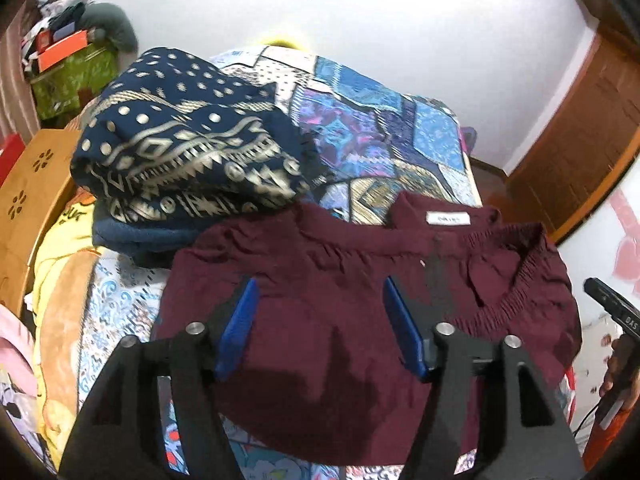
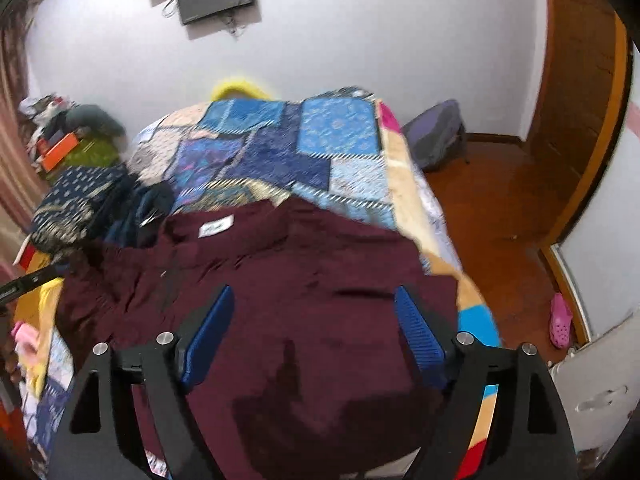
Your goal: Fold large clothes
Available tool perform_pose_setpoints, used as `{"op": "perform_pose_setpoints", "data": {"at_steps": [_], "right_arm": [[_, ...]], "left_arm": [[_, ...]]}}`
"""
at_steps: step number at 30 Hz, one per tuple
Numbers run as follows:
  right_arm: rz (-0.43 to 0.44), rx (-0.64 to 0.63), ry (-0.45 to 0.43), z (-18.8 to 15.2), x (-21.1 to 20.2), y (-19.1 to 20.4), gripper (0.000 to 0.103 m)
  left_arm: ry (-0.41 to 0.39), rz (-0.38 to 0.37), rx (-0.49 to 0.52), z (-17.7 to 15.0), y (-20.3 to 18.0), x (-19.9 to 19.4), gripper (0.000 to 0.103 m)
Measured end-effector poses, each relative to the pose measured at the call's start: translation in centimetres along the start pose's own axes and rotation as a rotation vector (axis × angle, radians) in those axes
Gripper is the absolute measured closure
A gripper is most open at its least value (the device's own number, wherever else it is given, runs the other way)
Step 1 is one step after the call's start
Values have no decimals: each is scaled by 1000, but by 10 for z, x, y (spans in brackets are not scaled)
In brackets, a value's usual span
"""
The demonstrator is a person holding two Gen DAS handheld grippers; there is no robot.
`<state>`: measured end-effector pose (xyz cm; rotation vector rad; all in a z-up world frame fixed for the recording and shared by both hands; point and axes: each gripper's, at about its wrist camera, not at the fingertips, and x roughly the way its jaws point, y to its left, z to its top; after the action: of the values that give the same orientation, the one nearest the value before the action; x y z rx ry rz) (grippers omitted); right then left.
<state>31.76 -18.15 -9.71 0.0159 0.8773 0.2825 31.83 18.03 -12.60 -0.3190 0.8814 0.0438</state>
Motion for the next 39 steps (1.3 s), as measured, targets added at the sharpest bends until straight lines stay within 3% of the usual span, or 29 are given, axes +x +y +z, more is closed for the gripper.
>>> {"op": "perform_pose_setpoints", "data": {"at_steps": [7,11,19,25,29,32,37,39], "right_arm": [[5,-4,169,-39,33,7,23],[-11,5,181,-56,33,8,23],[-59,-65,172,-60,22,23,23],[-39,-90,127,-49,11,36,23],[-11,-102,76,-38,2,50,23],[20,-108,55,-33,2,63,23],[42,-138,88,-38,20,82,23],[41,-153,109,-42,28,87,23]], "left_arm": [[141,-2,35,-49,-9,30,32],[223,3,11,-70,-6,51,32],[213,12,-6,-84,2,39,32],[119,76,-33,-75,27,3,32],[63,101,-125,-69,58,-17,31],[64,89,-227,-70,82,-16,28],[151,-22,-424,-91,117,10,28],[194,-100,-503,-101,129,28,28]]}}
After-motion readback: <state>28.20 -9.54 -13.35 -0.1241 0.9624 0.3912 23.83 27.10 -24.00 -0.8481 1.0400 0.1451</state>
